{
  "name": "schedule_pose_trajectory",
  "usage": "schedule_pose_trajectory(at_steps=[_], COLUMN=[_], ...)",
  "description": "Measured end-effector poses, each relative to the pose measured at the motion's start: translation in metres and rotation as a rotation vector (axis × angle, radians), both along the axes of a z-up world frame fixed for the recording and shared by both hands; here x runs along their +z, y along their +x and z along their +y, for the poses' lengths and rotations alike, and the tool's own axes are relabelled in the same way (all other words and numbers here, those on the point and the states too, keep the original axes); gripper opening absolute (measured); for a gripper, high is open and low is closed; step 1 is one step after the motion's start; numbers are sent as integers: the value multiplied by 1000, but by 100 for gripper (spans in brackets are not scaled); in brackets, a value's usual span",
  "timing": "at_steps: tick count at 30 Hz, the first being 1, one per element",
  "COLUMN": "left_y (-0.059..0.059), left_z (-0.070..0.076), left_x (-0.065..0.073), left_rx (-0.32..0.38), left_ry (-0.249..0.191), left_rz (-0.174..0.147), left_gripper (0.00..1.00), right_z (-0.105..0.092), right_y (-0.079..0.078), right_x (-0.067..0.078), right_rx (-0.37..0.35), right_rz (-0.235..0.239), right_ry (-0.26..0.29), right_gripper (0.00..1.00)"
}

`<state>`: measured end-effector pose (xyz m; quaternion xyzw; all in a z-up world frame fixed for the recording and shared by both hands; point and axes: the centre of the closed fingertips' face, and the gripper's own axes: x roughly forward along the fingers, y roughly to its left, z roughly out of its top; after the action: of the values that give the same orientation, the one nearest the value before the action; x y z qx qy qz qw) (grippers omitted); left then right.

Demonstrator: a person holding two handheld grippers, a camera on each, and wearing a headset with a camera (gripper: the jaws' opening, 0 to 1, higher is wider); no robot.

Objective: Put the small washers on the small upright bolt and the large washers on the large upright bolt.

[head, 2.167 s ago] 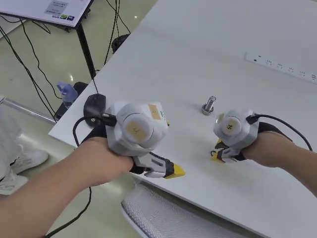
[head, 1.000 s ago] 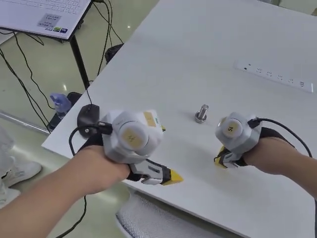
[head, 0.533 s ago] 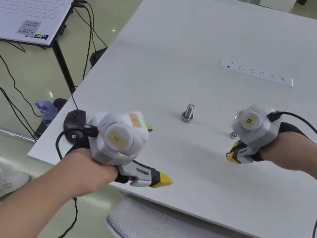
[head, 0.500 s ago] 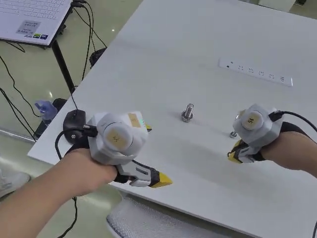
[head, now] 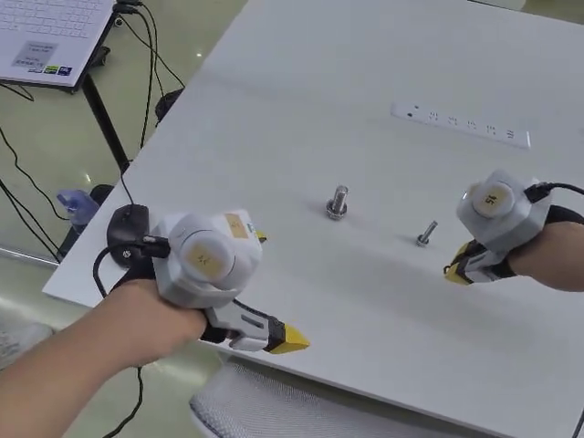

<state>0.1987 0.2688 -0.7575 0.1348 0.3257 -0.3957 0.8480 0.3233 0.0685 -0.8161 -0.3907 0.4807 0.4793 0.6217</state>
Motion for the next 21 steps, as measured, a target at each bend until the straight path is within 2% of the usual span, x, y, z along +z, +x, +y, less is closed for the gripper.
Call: schedule_pose_trajectory(at_steps=[13,21], left_y=[4,3], left_z=[-1,0], left_x=[-2,-5], left_rx=[11,9], left_ry=[-22,-24], left_rz=[14,27], left_gripper=[90,91], right_z=[6,12], right_y=[41,64], right_x=[13,19], right_rx=[-23,-6], right_rz=[-41,-62], right_ry=[27,29], right_gripper=[13,13])
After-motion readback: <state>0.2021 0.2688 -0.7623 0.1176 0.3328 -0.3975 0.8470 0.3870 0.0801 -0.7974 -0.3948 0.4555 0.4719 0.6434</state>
